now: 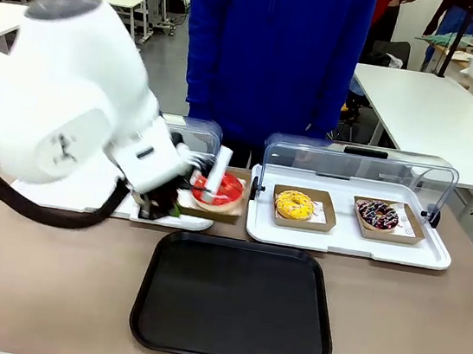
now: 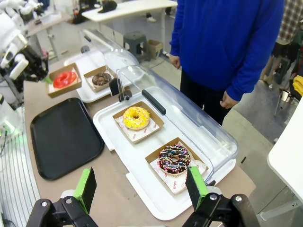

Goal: Move the first donut from the left to the tray.
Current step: Pick up the Paper togo box containing the Donut indicated by the person and place it on the Handle tray.

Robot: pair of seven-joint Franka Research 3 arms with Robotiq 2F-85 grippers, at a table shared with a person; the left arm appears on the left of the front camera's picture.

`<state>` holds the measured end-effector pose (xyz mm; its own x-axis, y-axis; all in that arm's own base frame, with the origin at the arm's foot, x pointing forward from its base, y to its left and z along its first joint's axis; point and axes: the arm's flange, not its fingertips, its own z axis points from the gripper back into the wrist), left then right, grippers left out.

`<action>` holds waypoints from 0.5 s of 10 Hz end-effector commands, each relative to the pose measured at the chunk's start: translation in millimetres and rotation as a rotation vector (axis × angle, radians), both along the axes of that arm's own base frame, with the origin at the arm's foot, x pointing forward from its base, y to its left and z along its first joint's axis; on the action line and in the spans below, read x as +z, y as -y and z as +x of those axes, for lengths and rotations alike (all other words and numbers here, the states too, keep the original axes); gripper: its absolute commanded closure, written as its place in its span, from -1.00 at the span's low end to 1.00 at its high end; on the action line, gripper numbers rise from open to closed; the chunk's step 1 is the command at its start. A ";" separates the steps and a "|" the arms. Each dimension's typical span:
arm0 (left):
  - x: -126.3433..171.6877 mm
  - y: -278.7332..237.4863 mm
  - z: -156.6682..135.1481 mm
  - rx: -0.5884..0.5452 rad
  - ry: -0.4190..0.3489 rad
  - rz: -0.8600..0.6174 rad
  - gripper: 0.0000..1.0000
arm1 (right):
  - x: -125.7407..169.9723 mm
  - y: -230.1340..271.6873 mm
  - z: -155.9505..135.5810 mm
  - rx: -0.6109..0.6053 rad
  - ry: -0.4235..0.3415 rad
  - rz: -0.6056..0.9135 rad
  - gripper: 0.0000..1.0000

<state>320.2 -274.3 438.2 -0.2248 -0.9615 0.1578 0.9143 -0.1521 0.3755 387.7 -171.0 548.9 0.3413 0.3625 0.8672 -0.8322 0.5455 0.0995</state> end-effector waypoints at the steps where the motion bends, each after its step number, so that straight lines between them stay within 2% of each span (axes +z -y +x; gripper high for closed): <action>1: -18.2 36.6 -3.9 0.035 0.002 0.024 0.96 | 0.7 -1.3 2.8 0.007 0.039 0.020 -1.00; 3: -37.7 61.2 -14.6 0.066 -0.030 0.047 0.96 | 0.7 -1.3 2.8 0.007 0.039 0.020 -1.00; 5: -52.2 63.7 -20.3 0.071 -0.071 0.061 0.96 | 0.7 -1.3 2.8 0.007 0.039 0.020 -1.00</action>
